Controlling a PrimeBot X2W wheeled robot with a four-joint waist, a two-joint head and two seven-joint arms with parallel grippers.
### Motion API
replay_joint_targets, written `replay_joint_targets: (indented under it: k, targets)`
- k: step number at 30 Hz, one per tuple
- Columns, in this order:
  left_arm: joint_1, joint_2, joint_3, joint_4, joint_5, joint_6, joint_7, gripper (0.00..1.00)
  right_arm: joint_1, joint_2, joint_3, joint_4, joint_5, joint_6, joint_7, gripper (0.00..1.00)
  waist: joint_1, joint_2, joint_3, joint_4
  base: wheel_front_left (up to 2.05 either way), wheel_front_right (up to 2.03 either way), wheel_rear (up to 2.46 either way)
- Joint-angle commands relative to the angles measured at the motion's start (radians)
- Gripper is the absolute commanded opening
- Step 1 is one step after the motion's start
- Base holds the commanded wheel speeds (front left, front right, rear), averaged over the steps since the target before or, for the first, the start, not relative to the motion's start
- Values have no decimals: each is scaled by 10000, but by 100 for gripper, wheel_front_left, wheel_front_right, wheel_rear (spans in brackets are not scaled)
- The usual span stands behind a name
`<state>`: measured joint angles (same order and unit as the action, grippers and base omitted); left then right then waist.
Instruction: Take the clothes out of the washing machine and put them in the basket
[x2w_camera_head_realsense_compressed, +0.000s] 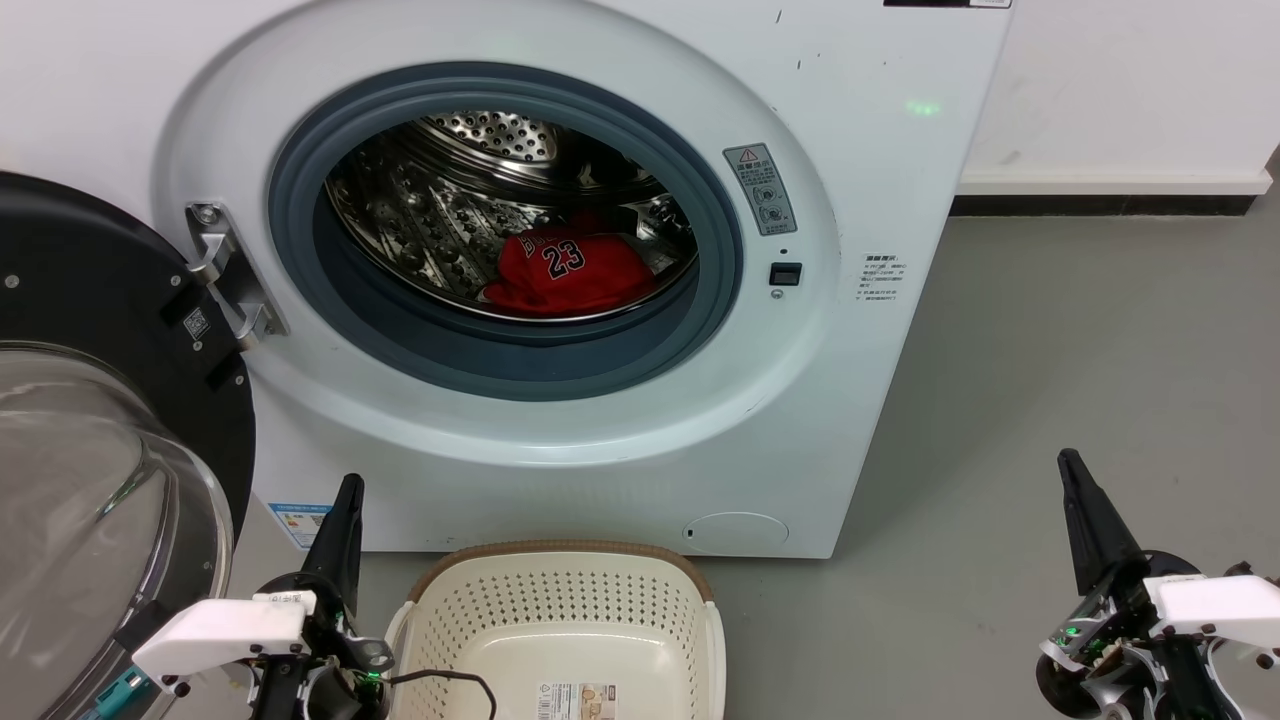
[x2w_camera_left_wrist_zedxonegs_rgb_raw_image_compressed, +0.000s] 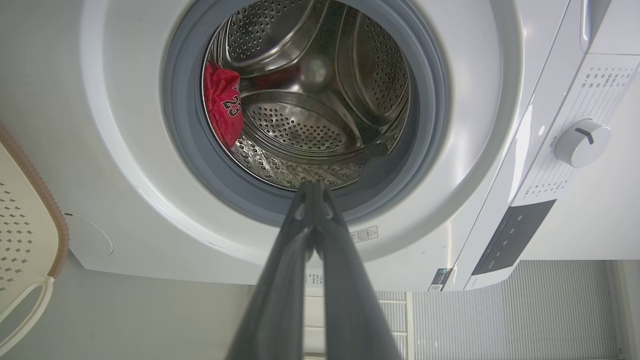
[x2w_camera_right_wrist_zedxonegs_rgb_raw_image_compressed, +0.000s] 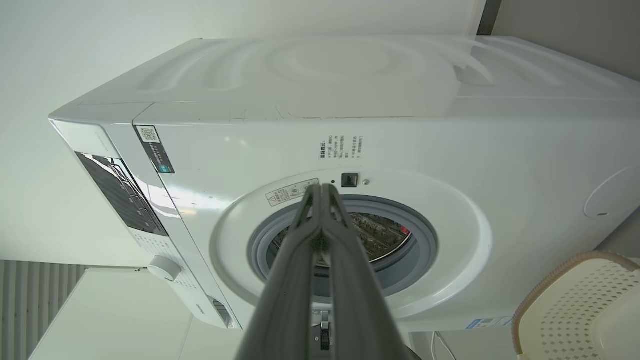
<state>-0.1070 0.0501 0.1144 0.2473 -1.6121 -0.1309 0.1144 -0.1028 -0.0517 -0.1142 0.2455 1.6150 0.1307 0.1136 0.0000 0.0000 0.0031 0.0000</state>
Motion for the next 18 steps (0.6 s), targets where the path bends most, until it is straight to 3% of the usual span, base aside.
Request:
replay_joint_targets:
  k: [1,18]
  targets:
    - [-40,-5,11,-24,-17,-20,16,0,-116,20,5,12,-44,0,1,0,0,0,0,0,0,0,0]
    - [-40,-5,11,-25,-17,-20,16,0,-117,21,5,12,-44,0,1,0,0,0,0,0,0,0,0]
